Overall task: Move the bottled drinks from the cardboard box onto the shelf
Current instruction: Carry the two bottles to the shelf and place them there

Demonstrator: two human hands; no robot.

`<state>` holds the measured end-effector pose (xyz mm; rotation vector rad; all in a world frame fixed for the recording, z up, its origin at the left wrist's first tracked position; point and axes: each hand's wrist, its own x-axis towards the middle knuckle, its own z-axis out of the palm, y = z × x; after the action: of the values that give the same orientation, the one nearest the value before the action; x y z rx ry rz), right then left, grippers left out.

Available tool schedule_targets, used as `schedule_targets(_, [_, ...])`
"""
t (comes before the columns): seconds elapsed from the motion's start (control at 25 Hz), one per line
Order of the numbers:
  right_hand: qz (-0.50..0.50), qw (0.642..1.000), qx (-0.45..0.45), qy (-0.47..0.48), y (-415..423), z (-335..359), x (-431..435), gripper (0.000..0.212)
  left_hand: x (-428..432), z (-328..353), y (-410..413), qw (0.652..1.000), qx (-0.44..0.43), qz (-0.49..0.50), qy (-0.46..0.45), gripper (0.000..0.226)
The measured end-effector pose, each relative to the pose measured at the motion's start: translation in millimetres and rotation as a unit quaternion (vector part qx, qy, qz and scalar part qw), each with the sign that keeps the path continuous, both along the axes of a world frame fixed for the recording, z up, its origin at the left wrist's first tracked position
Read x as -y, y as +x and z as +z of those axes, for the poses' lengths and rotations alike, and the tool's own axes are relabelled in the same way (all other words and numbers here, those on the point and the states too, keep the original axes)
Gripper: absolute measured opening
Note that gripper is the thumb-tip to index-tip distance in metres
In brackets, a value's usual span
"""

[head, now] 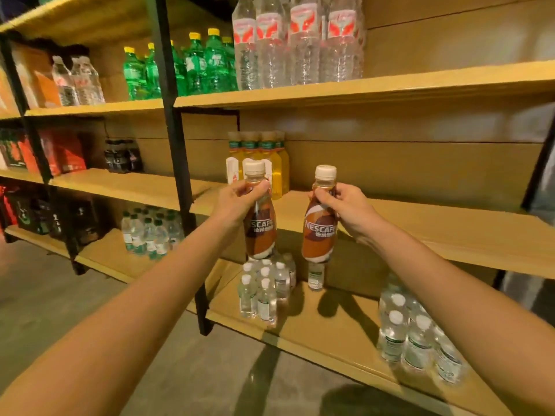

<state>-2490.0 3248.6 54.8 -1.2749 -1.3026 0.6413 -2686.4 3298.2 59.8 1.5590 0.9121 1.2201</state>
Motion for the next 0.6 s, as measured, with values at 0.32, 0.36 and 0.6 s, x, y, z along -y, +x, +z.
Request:
schedule_targets(0.32, [-0.144,0.989,-0.026,0.009,-4.0,21.0,-63.1,0.006,-128.4,12.3,30.4,0.989,-0.016,-0.144,0.005,0.042])
schedule_targets(0.36, [-0.156,0.987,-0.024,0.009,-5.0,22.0,-69.4,0.007,-135.7,14.4,35.8,0.987,-0.015,-0.158,0.002,0.043])
schedule_targets(0.6, [-0.205,0.979,-0.01,-0.009,3.6,19.5,-110.0,0.028,-172.8,13.9,71.4,0.98,-0.011,-0.196,-0.019,0.037])
